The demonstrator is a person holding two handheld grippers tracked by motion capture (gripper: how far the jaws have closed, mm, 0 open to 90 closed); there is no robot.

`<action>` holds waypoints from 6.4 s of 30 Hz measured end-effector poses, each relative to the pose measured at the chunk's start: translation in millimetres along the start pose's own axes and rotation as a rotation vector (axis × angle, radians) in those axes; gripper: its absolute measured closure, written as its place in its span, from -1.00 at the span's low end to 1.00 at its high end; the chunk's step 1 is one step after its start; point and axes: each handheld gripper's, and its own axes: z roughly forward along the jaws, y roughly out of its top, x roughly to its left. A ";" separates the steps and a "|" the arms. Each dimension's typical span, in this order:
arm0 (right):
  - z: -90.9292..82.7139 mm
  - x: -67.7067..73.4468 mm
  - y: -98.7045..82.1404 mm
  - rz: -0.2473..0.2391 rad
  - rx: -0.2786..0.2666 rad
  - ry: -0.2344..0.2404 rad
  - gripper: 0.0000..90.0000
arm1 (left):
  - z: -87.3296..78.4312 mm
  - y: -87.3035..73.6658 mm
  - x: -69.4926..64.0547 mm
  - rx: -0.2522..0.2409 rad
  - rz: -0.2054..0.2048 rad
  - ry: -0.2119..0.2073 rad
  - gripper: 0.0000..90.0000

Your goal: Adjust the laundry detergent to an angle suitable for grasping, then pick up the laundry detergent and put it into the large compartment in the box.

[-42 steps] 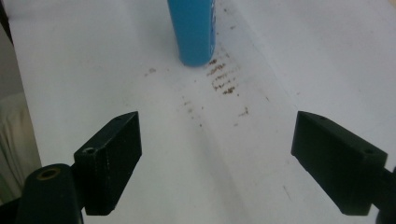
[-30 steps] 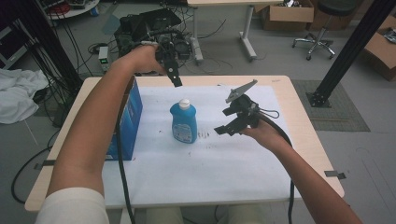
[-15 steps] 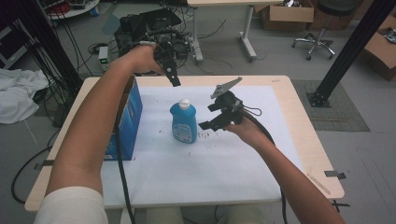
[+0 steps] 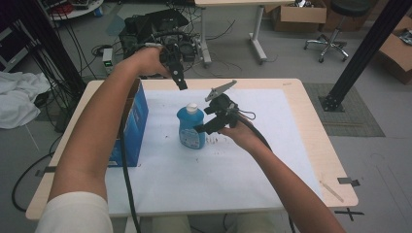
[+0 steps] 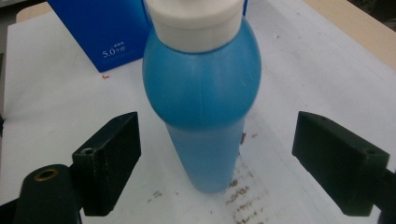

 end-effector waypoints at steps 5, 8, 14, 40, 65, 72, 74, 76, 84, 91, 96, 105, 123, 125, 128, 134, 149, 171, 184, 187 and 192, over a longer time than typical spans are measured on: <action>9.3 3.8 3.9 -0.012 -0.020 0.003 -0.66 | 2.0 0.0 0.9 0.005 0.002 -0.005 -0.50; 12.5 4.5 5.2 -0.013 -0.024 0.001 -0.66 | 2.7 -0.5 1.4 0.008 0.002 -0.006 -0.50; 21.8 5.5 8.8 -0.007 -0.057 -0.007 -0.64 | 3.1 -1.4 2.0 0.007 -0.001 -0.004 -0.50; 27.1 9.7 11.7 -0.058 -0.071 -0.018 -0.12 | 3.9 -3.7 3.7 0.004 -0.004 -0.002 -0.49; -0.8 49.1 9.2 -0.255 0.028 0.214 -0.12 | -2.2 -2.9 -4.4 0.009 0.003 0.011 -0.49; -3.6 54.5 2.8 -0.285 0.033 0.262 -0.12 | -1.7 0.0 -8.0 0.010 0.012 0.009 -0.49; -4.6 55.7 0.5 -0.290 0.027 0.275 -0.12 | -1.3 0.2 -8.5 0.006 0.013 0.011 -0.49; -5.2 58.0 -1.3 -0.300 0.012 0.302 -0.12 | -2.0 0.5 -8.6 0.009 0.013 0.010 -0.49; -3.5 61.2 -2.6 -0.333 -0.008 0.344 -0.12 | -1.2 -0.8 -8.7 0.013 0.012 0.009 -0.49; -0.5 61.8 -6.3 -0.350 -0.035 0.378 -0.12 | 0.6 -2.2 -8.1 0.013 0.009 0.007 -0.49; 2.3 57.2 -12.8 -0.351 -0.037 0.386 -0.12 | 1.7 -2.1 -7.8 0.018 0.010 0.005 -0.49; 1.4 56.2 -14.5 -0.364 -0.031 0.390 -0.12 | 2.2 -1.4 -7.7 0.016 0.008 0.006 -0.49; -3.1 55.6 -19.1 -0.313 -0.003 0.395 -0.46 | 1.0 -1.6 -11.0 0.012 0.007 0.010 -0.49; -7.6 55.5 -20.5 -0.305 0.021 0.385 -0.50 | 0.1 -2.2 -11.7 0.012 0.006 0.008 -0.49; -17.0 54.6 -22.1 -0.309 0.034 0.368 -0.56 | -1.4 -3.6 -12.8 0.004 0.000 0.011 -0.49; -42.7 48.1 -26.9 -0.300 0.047 0.318 -0.61 | -4.6 -5.4 -16.0 0.013 -0.006 0.017 -0.49; -83.9 35.5 -37.1 -0.302 0.148 0.200 -0.67 | -4.5 -8.6 -18.8 0.009 -0.027 0.016 -0.49; -119.3 15.4 -62.5 -0.235 0.160 0.111 -0.66 | -2.5 -1.2 -22.1 0.020 -0.010 0.014 -0.49; -127.8 8.8 -70.1 -0.200 0.178 0.083 -0.66 | -1.8 -1.9 -21.3 0.022 -0.037 0.000 -0.49; -127.8 6.7 -75.3 -0.189 0.193 0.077 -0.66 | -4.5 -3.3 -22.3 0.012 -0.058 -0.008 -0.50; -132.0 6.0 -80.1 -0.178 0.189 0.066 -0.66 | -13.7 -3.5 -30.0 0.009 -0.052 -0.009 -0.51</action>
